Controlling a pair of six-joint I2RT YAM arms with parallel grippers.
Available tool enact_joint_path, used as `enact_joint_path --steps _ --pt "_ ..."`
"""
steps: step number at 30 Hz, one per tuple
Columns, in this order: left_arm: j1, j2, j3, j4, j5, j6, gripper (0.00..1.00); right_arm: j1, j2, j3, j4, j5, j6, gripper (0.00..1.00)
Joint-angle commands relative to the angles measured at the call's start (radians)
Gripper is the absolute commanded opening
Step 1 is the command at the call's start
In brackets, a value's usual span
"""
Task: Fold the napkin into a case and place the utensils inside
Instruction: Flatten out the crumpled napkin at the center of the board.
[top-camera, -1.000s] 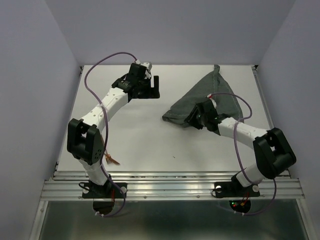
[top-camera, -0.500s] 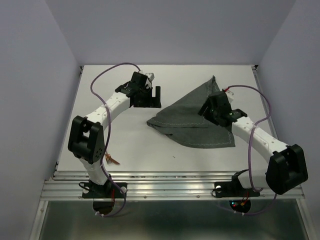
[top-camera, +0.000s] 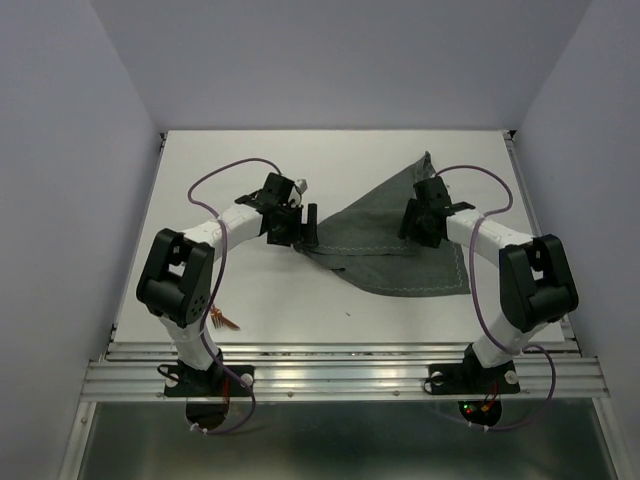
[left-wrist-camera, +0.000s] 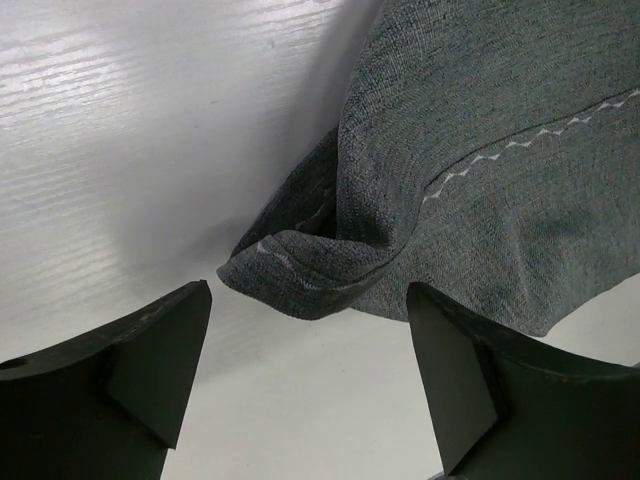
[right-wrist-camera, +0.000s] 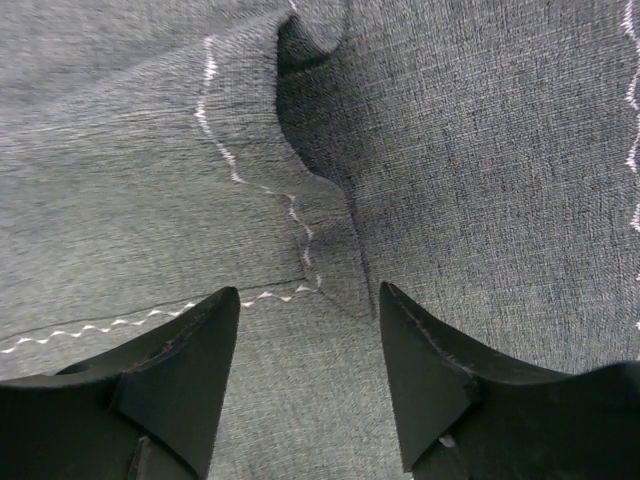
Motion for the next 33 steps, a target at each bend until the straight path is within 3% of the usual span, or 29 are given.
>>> enact_joint_path --steps 1,2,6,12,17,18,20,21,24,27,30,33 --pt "0.005 0.005 -0.025 0.072 0.028 -0.007 0.81 -0.014 0.023 0.032 0.048 -0.021 -0.057 0.62" --pt "0.005 0.008 -0.029 0.072 0.028 -0.009 0.81 -0.014 0.027 0.032 0.048 -0.021 -0.058 0.62" --pt "0.005 0.022 -0.026 0.081 0.034 -0.009 0.58 -0.014 0.050 0.047 0.065 -0.019 -0.082 0.61" --pt "0.004 0.027 -0.013 0.078 0.034 -0.001 0.01 -0.014 0.095 0.105 0.082 -0.005 -0.120 0.65" --pt "0.005 0.024 0.005 0.067 0.038 0.007 0.00 -0.014 0.148 0.128 0.123 -0.010 -0.150 0.60" --pt "0.005 0.022 0.008 0.061 0.037 0.008 0.00 -0.014 0.150 0.140 0.125 -0.031 -0.153 0.47" --pt "0.005 0.016 0.026 0.050 0.034 0.011 0.00 -0.014 0.145 0.150 0.125 -0.050 -0.148 0.31" --pt "0.005 0.014 0.036 0.037 0.022 0.014 0.00 -0.014 0.136 0.151 0.125 -0.058 -0.145 0.16" --pt "0.008 0.001 0.082 0.002 -0.011 0.019 0.00 -0.014 0.110 0.176 0.122 -0.068 -0.139 0.01" --pt "0.031 -0.006 0.186 -0.063 -0.046 0.033 0.00 -0.014 0.096 0.242 0.111 -0.100 -0.143 0.01" --pt "0.106 0.017 0.374 -0.133 -0.049 0.050 0.00 -0.014 0.145 0.439 0.075 -0.119 -0.163 0.01" --pt "0.194 0.095 0.690 -0.219 -0.055 0.042 0.00 -0.014 0.253 0.781 -0.001 -0.081 -0.232 0.01"
